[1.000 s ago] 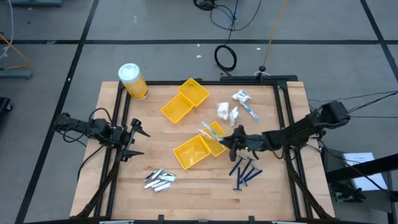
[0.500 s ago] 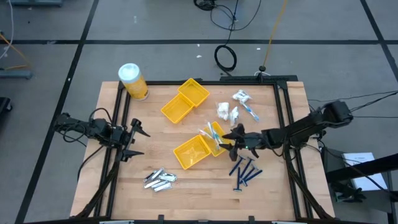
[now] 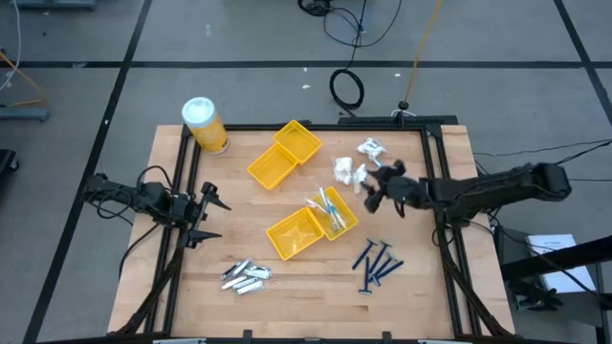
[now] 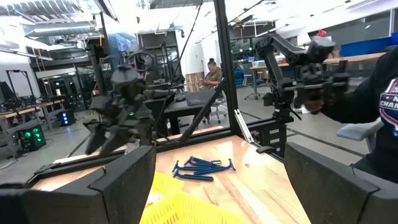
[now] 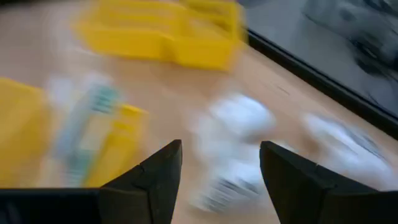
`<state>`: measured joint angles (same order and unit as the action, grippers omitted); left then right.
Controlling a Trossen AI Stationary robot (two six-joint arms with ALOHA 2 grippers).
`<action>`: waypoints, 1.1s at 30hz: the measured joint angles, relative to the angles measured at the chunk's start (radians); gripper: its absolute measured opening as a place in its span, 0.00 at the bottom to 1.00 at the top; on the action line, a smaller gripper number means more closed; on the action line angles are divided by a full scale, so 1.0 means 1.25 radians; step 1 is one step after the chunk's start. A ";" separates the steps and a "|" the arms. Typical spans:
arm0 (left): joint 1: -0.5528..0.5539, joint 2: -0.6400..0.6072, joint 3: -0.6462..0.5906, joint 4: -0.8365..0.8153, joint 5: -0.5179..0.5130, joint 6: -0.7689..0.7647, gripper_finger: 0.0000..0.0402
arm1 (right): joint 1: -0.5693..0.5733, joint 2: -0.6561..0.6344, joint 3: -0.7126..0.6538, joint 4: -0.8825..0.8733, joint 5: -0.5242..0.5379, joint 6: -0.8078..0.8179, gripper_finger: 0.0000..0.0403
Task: Pick & Place Travel size toiletries
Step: Put the blue toothbrush into the bottom right yellow basket
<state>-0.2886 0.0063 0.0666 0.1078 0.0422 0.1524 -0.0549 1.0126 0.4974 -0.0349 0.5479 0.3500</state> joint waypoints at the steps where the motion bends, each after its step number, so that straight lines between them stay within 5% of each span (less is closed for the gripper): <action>1: 0.000 0.000 0.000 0.000 0.000 0.000 0.87 | -0.024 -0.013 -0.005 -0.033 0.000 0.009 0.49; 11: 0.000 0.000 0.000 0.000 0.000 0.000 0.87 | -0.237 -0.040 -0.166 -0.072 -0.002 0.100 0.48; 18: 0.000 0.000 0.000 0.000 0.000 0.000 0.87 | -0.276 -0.040 -0.266 0.086 -0.163 0.108 0.48; 24: 0.000 0.000 0.000 0.000 0.000 0.000 0.87 | -0.279 -0.040 -0.308 0.118 -0.124 0.107 0.47; 33: 0.000 0.000 0.000 0.000 0.000 0.000 0.87 | -0.280 -0.042 -0.333 0.122 -0.127 0.128 0.19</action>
<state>-0.2889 0.0066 0.0666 0.1074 0.0422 0.1524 -0.4054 0.9607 0.0811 0.1181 0.3887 0.5102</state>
